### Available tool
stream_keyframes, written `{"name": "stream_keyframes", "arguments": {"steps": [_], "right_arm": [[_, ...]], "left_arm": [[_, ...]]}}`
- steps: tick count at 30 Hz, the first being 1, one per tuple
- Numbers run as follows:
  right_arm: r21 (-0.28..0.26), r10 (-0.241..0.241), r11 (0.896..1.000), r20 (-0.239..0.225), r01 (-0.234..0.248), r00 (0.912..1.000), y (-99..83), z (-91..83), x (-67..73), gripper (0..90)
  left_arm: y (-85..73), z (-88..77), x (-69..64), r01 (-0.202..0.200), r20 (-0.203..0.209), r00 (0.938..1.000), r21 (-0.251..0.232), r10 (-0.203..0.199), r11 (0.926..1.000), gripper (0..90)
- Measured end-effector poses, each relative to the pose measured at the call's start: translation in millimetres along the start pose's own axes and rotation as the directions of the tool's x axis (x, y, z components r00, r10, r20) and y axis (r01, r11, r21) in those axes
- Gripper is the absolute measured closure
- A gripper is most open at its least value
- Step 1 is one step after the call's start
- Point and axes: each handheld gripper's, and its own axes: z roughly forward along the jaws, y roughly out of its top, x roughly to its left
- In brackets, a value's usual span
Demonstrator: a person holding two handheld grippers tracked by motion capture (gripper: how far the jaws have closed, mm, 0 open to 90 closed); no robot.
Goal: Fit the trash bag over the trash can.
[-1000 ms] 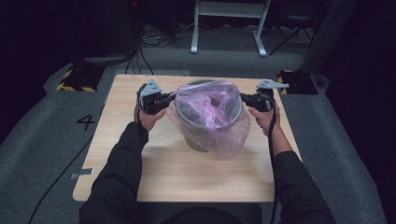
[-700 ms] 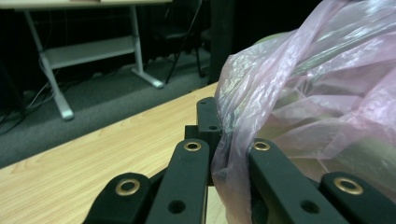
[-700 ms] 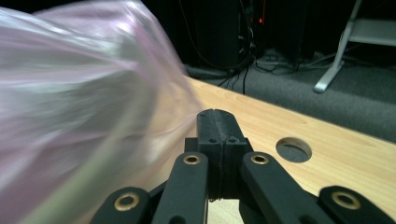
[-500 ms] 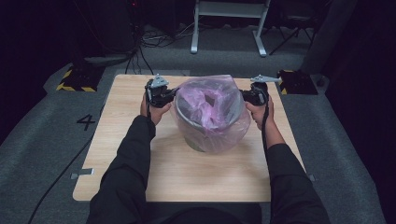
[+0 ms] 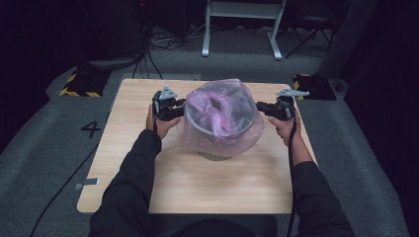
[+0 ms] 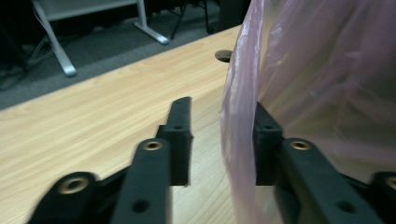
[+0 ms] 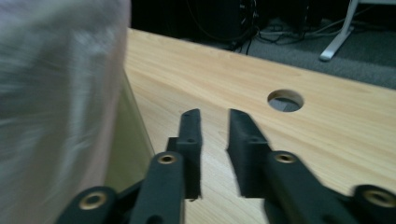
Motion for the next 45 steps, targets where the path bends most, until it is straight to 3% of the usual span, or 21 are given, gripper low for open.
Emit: {"name": "stream_keyframes", "arguments": {"steps": [2, 4, 8, 12, 14, 17, 19, 23, 25, 27, 30, 32, 35, 37, 38, 40, 41, 43, 45], "right_arm": [[-0.023, -0.009, 1.000, -0.024, 0.008, 0.9997, 3.3, -18.0, -1.3, 62.6], [-0.043, -0.021, 0.999, -0.041, 0.019, 0.9989, 5.0, -31.1, -0.6, 57.9], [-0.084, -0.069, 0.995, -0.103, 0.060, 0.9923, 4.5, -54.3, 8.8, 42.6], [-0.058, -0.150, 0.988, -0.204, 0.141, 0.9675, -0.2, -62.4, 23.7, 30.5], [-0.037, -0.196, 0.980, -0.247, 0.193, 0.9488, -3.9, -62.4, 32.7, 25.2], [-0.032, -0.235, 0.971, -0.287, 0.236, 0.9288, -6.3, -60.9, 40.9, 22.1], [-0.017, -0.267, 0.962, -0.266, 0.273, 0.9262, -6.2, -57.2, 46.8, 21.4], [0.020, -0.279, 0.957, -0.221, 0.291, 0.9344, -5.3, -45.7, 50.3, 27.4], [0.022, -0.268, 0.960, -0.233, 0.281, 0.9348, -6.3, -40.3, 47.6, 40.1], [0.012, -0.254, 0.964, -0.268, 0.267, 0.9293, -7.4, -36.3, 44.4, 49.5], [-0.012, -0.251, 0.965, -0.323, 0.261, 0.9126, -9.3, -34.0, 41.3, 69.8], [-0.030, -0.271, 0.961, -0.319, 0.276, 0.9081, -11.0, -34.7, 42.1, 82.8], [-0.047, -0.295, 0.954, -0.329, 0.297, 0.8968, -13.6, -36.1, 43.6, 90.0], [-0.051, -0.299, 0.953, -0.311, 0.299, 0.9021, -14.4, -38.0, 43.8, 90.0], [-0.057, -0.298, 0.954, -0.300, 0.295, 0.9062, -14.4, -38.9, 43.2, 90.0], [-0.056, -0.277, 0.961, -0.255, 0.272, 0.9264, -13.7, -40.1, 39.9, 90.0], [-0.060, -0.268, 0.963, -0.244, 0.261, 0.9321, -13.3, -40.3, 38.2, 90.0], [-0.066, -0.229, 0.973, -0.198, 0.220, 0.9531, -12.5, -40.5, 33.5, 90.0], [-0.078, -0.187, 0.981, -0.164, 0.176, 0.9686, -12.2, -39.8, 28.7, 90.0]], "left_arm": [[-0.9, -11.3, 3.6, 0.011, -0.011, 0.9999, -0.021, -0.011, 0.9997, 48.2], [-2.1, -23.4, 8.0, 0.036, -0.003, 0.9993, -0.048, -0.036, 0.9982, 39.0], [-3.4, -38.9, 11.9, 0.041, 0.028, 0.9988, -0.075, -0.039, 0.9963, 32.8], [-3.2, -45.8, 7.5, 0.032, 0.115, 0.9931, -0.082, -0.022, 0.9961, 29.1], [-1.5, -45.3, 3.2, 0.022, 0.154, 0.9881, -0.083, -0.009, 0.9963, 26.8], [1.5, -41.0, -1.2, 0.019, 0.190, 0.9818, -0.081, -0.003, 0.9966, 26.6], [3.4, -36.9, -2.3, 0.019, 0.197, 0.9805, -0.078, -0.003, 0.9968, 27.1], [5.4, -30.5, -0.7, 0.029, 0.205, 0.9786, -0.077, -0.013, 0.9966, 35.4], [5.7, -28.0, -0.9, 0.015, 0.206, 0.9786, -0.074, 0.000, 0.9972, 43.6], [5.8, -25.9, -2.1, -0.006, 0.225, 0.9741, -0.067, 0.021, 0.9977, 53.3], [6.1, -24.1, -4.3, -0.047, 0.247, 0.9671, -0.066, 0.062, 0.9967, 70.7], [6.7, -23.9, -7.0, -0.069, 0.253, 0.9636, -0.076, 0.087, 0.9947, 81.6], [7.9, -23.5, -9.5, -0.084, 0.248, 0.9633, -0.084, 0.103, 0.9929, 89.9], [8.3, -22.6, -9.5, -0.085, 0.235, 0.9664, -0.087, 0.103, 0.9926, 90.0], [8.6, -22.1, -9.8, -0.084, 0.218, 0.9708, -0.084, 0.100, 0.9929, 90.0], [9.4, -20.6, -8.9, -0.079, 0.209, 0.9732, -0.085, 0.095, 0.9933, 90.0], [10.2, -19.6, -8.7, -0.080, 0.202, 0.9746, -0.084, 0.095, 0.9933, 90.0], [10.8, -17.3, -10.3, -0.083, 0.187, 0.9774, -0.086, 0.098, 0.9928, 90.0], [10.7, -12.8, -11.7, -0.092, 0.171, 0.9799, -0.069, 0.103, 0.9933, 90.0]]}}
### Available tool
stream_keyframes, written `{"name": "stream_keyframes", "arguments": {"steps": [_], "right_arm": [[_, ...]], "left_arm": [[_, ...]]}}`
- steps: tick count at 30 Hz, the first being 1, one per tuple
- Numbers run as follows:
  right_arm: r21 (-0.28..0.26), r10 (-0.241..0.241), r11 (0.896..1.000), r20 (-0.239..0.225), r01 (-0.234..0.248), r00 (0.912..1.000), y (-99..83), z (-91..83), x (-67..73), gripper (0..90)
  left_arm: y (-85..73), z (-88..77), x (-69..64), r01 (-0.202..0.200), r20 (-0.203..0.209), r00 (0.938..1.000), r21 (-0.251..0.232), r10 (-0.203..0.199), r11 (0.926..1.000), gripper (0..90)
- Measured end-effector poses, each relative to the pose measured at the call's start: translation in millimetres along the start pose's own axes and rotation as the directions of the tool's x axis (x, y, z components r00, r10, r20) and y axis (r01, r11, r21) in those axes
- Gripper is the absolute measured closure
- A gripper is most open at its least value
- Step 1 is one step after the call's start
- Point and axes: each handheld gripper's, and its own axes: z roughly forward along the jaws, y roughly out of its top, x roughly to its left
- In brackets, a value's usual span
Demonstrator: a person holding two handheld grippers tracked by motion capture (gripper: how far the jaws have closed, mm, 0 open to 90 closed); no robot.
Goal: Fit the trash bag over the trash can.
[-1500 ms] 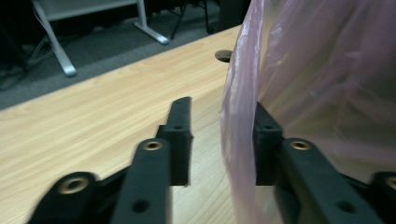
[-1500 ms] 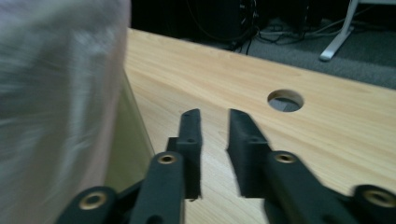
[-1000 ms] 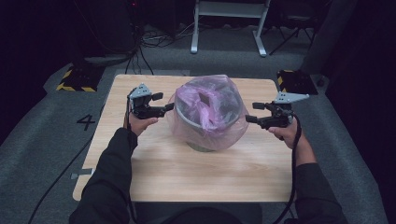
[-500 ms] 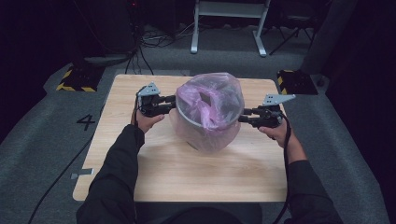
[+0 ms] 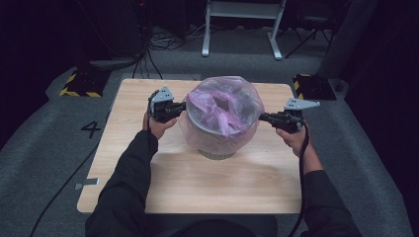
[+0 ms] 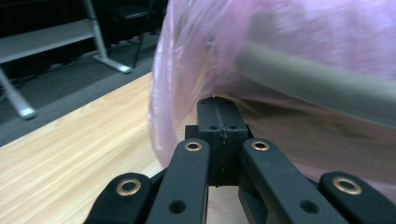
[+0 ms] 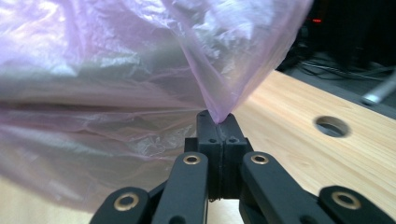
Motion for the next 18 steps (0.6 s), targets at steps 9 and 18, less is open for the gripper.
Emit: {"name": "stream_keyframes", "arguments": {"steps": [9, 18], "right_arm": [[0.058, 0.115, 0.991, 0.101, -0.121, 0.9882, -7.1, 21.3, -15.6, 90.0], [0.160, 0.166, 0.970, 0.104, -0.181, 0.9807, -19.6, 43.2, -20.0, 90.0]], "left_arm": [[-11.6, 23.2, 4.2, 0.036, -0.018, 0.9993, 0.078, -0.034, 0.9963, 90.0], [-30.2, 27.9, 1.6, 0.033, 0.012, 0.9993, 0.159, -0.036, 0.9867, 90.0]]}}
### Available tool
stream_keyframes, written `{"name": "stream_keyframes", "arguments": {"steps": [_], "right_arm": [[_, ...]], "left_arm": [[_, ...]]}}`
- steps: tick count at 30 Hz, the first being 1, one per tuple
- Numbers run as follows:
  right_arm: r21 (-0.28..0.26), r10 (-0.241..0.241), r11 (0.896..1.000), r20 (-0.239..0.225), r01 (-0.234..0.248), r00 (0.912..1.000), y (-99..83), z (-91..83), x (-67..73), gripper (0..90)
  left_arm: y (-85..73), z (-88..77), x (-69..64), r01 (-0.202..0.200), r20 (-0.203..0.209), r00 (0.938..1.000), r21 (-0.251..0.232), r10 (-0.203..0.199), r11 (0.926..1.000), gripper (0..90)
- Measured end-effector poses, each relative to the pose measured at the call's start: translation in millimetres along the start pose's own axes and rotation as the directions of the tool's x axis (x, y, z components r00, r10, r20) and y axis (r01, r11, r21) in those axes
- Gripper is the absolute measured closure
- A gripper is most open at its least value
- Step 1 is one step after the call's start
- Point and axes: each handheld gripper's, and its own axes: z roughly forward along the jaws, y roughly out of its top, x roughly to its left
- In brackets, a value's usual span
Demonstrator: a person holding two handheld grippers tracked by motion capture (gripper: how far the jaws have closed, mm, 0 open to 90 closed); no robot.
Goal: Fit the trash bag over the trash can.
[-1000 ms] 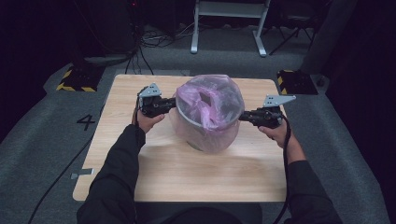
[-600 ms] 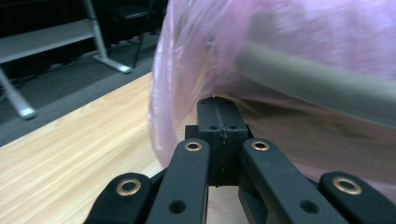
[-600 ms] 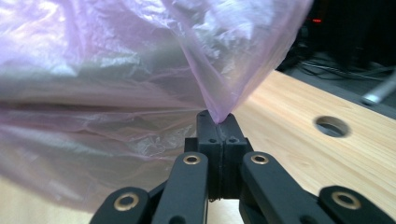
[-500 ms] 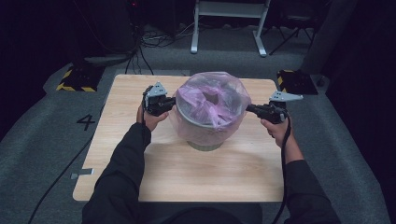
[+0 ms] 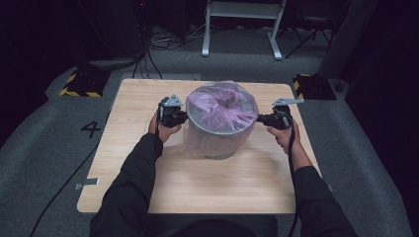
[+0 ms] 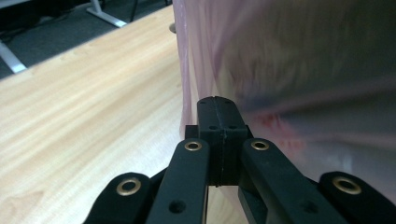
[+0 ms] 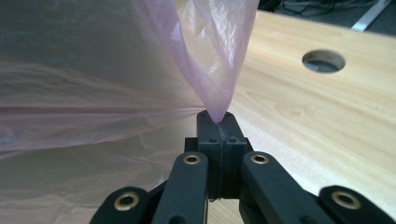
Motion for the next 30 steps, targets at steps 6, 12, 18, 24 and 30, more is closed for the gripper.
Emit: {"name": "stream_keyframes", "arguments": {"steps": [6, 12, 18, 24, 30], "right_arm": [[0.066, 0.042, 0.997, 0.004, -0.042, 0.9991, -5.6, 9.0, -5.0, 90.0], [0.087, 0.063, 0.994, 0.043, -0.067, 0.9971, -13.6, 12.4, -11.9, 90.0], [0.074, 0.096, 0.992, 0.126, -0.106, 0.9874, -16.8, 4.0, -24.2, 90.0], [0.019, 0.135, 0.990, 0.155, -0.139, 0.9787, -14.6, -6.8, -32.6, 52.1], [-0.038, 0.053, 0.998, 0.106, -0.049, 0.9930, -0.3, -40.5, -31.4, 35.3]], "left_arm": [[-10.6, -6.1, 0.6, 0.004, -0.011, 0.9999, 0.012, -0.004, 0.9999, 90.0], [-19.2, -22.2, -0.6, 0.054, -0.033, 0.9979, -0.041, -0.056, 0.9977, 68.5], [-28.0, -50.2, -4.0, 0.086, -0.036, 0.9953, -0.081, -0.089, 0.9930, 32.7], [-36.8, -74.1, -16.7, 0.083, 0.029, 0.9964, -0.127, -0.079, 0.9884, 21.5], [-30.7, -73.7, -36.7, 0.032, 0.048, 0.9985, -0.107, -0.027, 0.9937, 20.1]]}}
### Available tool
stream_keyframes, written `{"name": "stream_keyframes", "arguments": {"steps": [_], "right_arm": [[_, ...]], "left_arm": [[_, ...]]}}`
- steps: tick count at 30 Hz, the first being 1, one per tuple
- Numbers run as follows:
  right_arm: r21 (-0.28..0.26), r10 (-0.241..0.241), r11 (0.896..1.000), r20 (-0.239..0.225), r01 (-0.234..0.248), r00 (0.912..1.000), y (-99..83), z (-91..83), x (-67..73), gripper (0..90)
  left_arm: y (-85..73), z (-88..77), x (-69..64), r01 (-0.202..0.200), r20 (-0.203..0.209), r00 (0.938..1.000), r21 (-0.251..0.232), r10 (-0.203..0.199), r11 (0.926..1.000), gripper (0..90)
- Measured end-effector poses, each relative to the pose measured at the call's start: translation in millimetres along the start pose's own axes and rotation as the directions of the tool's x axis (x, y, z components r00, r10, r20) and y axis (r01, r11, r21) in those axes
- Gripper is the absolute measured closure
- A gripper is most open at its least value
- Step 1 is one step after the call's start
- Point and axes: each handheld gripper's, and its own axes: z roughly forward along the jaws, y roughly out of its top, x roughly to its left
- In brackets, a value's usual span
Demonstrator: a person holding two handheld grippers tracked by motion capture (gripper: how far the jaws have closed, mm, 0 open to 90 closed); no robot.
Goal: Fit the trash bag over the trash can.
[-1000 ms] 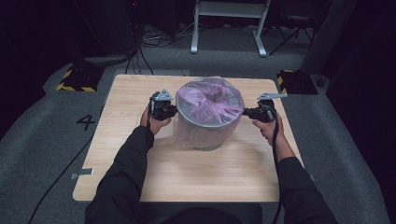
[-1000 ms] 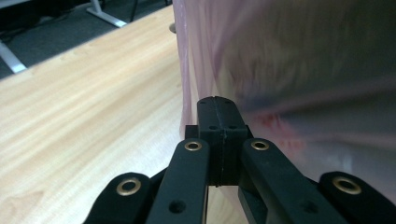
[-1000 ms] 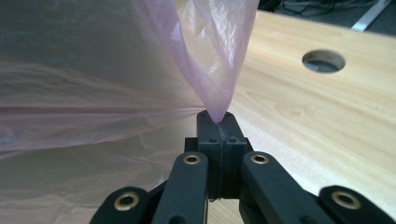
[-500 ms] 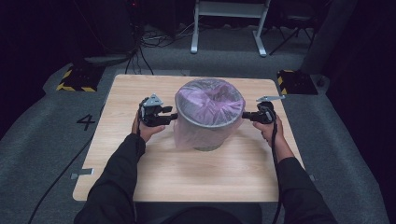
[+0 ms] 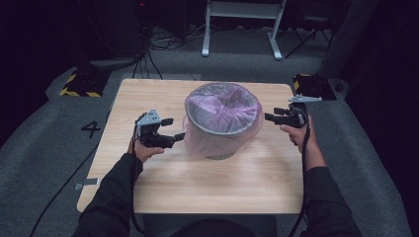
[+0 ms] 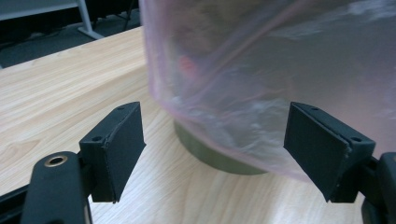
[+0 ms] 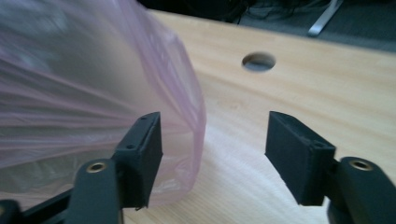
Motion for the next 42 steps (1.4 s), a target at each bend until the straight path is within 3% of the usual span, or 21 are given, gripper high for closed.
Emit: {"name": "stream_keyframes", "arguments": {"steps": [4, 5, 7, 10, 13, 16, 18, 24, 26, 28, 30, 31, 32, 34, 35, 38, 42], "right_arm": [[-0.101, -0.031, 0.994, -0.029, 0.028, 0.9991, 10.9, -23.4, 2.4, 30.8], [-0.129, -0.038, 0.991, -0.059, 0.030, 0.9975, 14.5, -28.8, 4.9, 30.6], [-0.168, -0.059, 0.985, -0.091, 0.043, 0.9941, 24.4, -36.0, 13.2, 30.1], [-0.191, -0.127, 0.976, -0.126, 0.101, 0.9839, 43.3, -38.5, 32.4, 29.9], [-0.191, -0.180, 0.970, -0.127, 0.154, 0.9754, 63.7, -32.8, 52.0, 30.9], [-0.177, -0.200, 0.969, -0.136, 0.174, 0.9704, 78.9, -25.1, 62.2, 31.4], [-0.150, -0.207, 0.971, -0.132, 0.187, 0.9693, 87.6, -16.5, 67.4, 31.5], [-0.055, -0.239, 0.971, -0.106, 0.235, 0.9652, 102.2, 16.0, 77.8, 31.3], [-0.041, -0.250, 0.968, -0.092, 0.247, 0.9639, 105.1, 24.4, 80.2, 37.2], [-0.031, -0.250, 0.968, -0.059, 0.249, 0.9663, 107.6, 30.1, 80.4, 52.0], [-0.043, -0.243, 0.970, -0.063, 0.241, 0.9679, 109.5, 32.3, 78.9, 68.1], [-0.046, -0.252, 0.967, -0.037, 0.250, 0.9670, 110.2, 33.0, 78.4, 74.9], [-0.044, -0.251, 0.967, -0.026, 0.249, 0.9677, 110.6, 33.8, 77.7, 77.0], [-0.055, -0.226, 0.973, -0.045, 0.224, 0.9730, 111.8, 35.2, 75.0, 84.2], [-0.059, -0.227, 0.973, -0.029, 0.225, 0.9734, 112.5, 35.5, 74.5, 87.1], [-0.077, -0.187, 0.980, -0.011, 0.185, 0.9824, 113.2, 35.9, 69.6, 89.1], [-0.067, -0.158, 0.985, 0.046, 0.161, 0.9864, 112.2, 38.1, 62.1, 89.4]], "left_arm": [[0.3, 7.9, -10.0, -0.031, 0.009, 0.9995, 0.034, 0.030, 0.9990, 22.8], [-0.5, 9.8, -11.4, -0.034, 0.018, 0.9993, 0.042, 0.033, 0.9985, 23.5], [-2.6, 15.0, -12.6, -0.037, 0.014, 0.9993, 0.066, 0.036, 0.9972, 26.2], [-6.0, 22.5, -12.2, -0.023, 0.016, 0.9996, 0.084, 0.022, 0.9962, 28.6], [-8.2, 29.1, -11.0, -0.027, 0.017, 0.9995, 0.107, 0.025, 0.9939, 33.6], [-10.4, 35.4, -9.7, -0.025, 0.020, 0.9995, 0.127, 0.022, 0.9915, 43.2], [-11.1, 39.3, -9.8, -0.044, -0.007, 0.9990, 0.145, 0.045, 0.9885, 53.3], [-14.7, 43.7, -10.2, -0.066, 0.012, 0.9978, 0.117, 0.065, 0.9910, 76.6], [-15.1, 44.3, -10.3, -0.072, 0.024, 0.9973, 0.112, 0.070, 0.9910, 83.1], [-15.4, 44.5, -10.3, -0.075, 0.027, 0.9970, 0.105, 0.073, 0.9916, 87.3], [-15.4, 43.1, -11.2, -0.075, 0.033, 0.9968, 0.088, 0.073, 0.9932, 89.8], [-15.1, 42.6, -11.6, -0.076, 0.035, 0.9967, 0.086, 0.073, 0.9934, 89.9], [-14.6, 41.8, -11.3, -0.086, 0.035, 0.9959, 0.084, 0.083, 0.9927, 89.9], [-14.3, 40.7, -11.9, -0.083, 0.031, 0.9962, 0.070, 0.081, 0.9941, 90.0], [-14.1, 40.4, -12.2, -0.084, 0.029, 0.9962, 0.068, 0.082, 0.9942, 90.0], [-13.4, 38.2, -11.9, -0.087, 0.029, 0.9959, 0.057, 0.085, 0.9946, 90.0], [-13.5, 38.0, -10.7, -0.087, 0.026, 0.9960, 0.054, 0.086, 0.9948, 90.0]]}}
